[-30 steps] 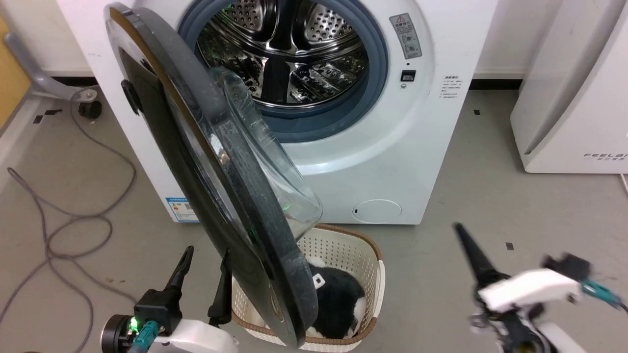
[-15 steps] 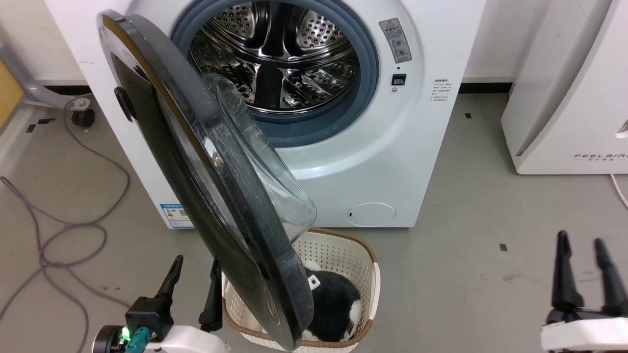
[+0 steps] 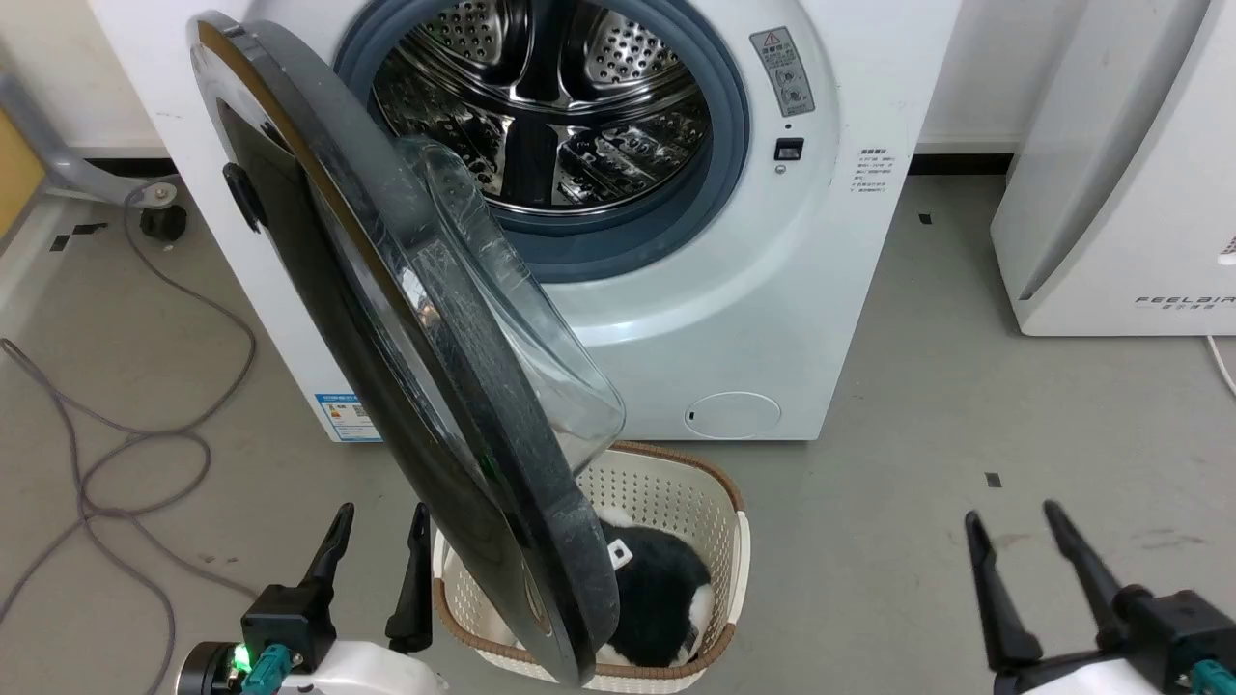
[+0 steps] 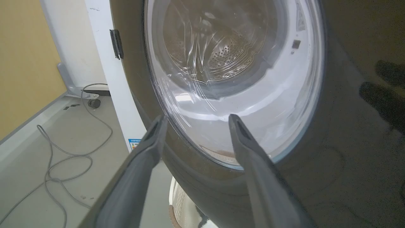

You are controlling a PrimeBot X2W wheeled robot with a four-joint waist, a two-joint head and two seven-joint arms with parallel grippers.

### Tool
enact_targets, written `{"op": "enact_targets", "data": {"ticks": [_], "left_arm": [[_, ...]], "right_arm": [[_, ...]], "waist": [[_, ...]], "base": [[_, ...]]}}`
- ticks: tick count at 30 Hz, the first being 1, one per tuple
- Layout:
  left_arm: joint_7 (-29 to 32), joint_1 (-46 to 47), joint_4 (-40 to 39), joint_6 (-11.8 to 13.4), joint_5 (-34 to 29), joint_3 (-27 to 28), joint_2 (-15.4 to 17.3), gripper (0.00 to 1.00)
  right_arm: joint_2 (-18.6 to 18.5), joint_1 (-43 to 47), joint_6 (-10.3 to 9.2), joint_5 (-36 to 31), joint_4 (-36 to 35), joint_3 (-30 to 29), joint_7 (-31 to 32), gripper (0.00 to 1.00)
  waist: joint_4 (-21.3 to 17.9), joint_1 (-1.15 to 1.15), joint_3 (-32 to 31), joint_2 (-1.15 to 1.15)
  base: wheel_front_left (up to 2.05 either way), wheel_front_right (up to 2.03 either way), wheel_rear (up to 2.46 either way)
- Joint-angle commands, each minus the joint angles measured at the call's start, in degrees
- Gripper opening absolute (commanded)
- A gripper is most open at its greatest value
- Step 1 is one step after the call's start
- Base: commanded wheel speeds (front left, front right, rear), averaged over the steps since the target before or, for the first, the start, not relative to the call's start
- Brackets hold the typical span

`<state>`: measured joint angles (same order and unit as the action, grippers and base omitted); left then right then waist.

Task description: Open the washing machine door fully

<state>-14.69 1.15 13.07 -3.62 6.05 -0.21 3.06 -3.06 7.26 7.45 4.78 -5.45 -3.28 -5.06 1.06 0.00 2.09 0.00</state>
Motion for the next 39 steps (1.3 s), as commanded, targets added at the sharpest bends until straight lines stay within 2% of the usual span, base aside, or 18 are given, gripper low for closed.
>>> {"op": "enact_targets", "data": {"ticks": [1, 2, 3, 4, 12, 23, 31, 39], "left_arm": [[-0.3, -0.1, -0.1, 0.0, -0.4, 0.2, 0.4, 1.0], [-0.3, -0.1, -0.1, -0.1, -0.5, 0.2, 0.4, 0.94], [-0.3, -0.1, 0.0, -0.2, -0.4, 0.2, 0.4, 0.41], [-0.3, -0.1, 0.0, -0.2, -0.4, 0.2, 0.4, 0.0], [-0.3, -0.6, -2.0, 0.0, -0.5, 0.7, 0.7, 0.0], [-0.3, 0.1, -9.7, 0.3, -0.5, 1.8, 1.5, 0.0], [-0.3, 2.6, -20.6, 0.8, -1.1, 2.7, 2.6, 0.0], [-0.3, 5.4, -32.3, 2.0, -1.2, 1.2, 1.9, 0.0]], "right_arm": [[0.2, 0.8, 0.03, 0.0, 1.1, 0.3, 0.0, 1.0], [0.2, 0.7, 0.03, 0.0, 1.8, 0.4, -0.3, 1.0], [0.2, 0.6, 0.03, -0.1, 2.5, 0.5, -0.6, 1.0], [0.2, 0.5, 0.03, -0.1, 3.1, 0.6, -0.9, 1.0], [0.2, 0.1, 0.03, -0.1, 5.5, 0.5, -1.3, 1.0], [0.2, 0.5, 0.03, -0.1, 5.8, 0.4, -0.8, 1.0], [0.2, 1.0, 0.03, -0.7, 5.5, 0.3, -0.4, 1.0], [0.2, 1.3, 0.03, -1.7, 4.8, 0.3, 0.1, 1.0]], "waist": [[0.0, 0.0, 0.2, 0.0], [0.1, 0.0, 0.3, 0.0], [0.1, 0.0, 0.3, 0.0], [0.2, 0.0, 0.4, 0.0], [0.0, 0.0, -0.1, 0.0], [-0.1, 0.0, -0.9, 0.0], [0.1, 0.0, -1.4, 0.0], [0.0, 0.0, -1.5, 0.0]], "base": [[0.0, 0.0, 0.0], [0.0, 0.0, 0.0], [0.0, 0.0, 0.0], [0.0, 0.0, 0.0], [0.0, 0.0, 0.0], [0.0, 0.0, 0.0], [0.0, 0.0, 0.0], [0.0, 0.0, 0.0]]}}
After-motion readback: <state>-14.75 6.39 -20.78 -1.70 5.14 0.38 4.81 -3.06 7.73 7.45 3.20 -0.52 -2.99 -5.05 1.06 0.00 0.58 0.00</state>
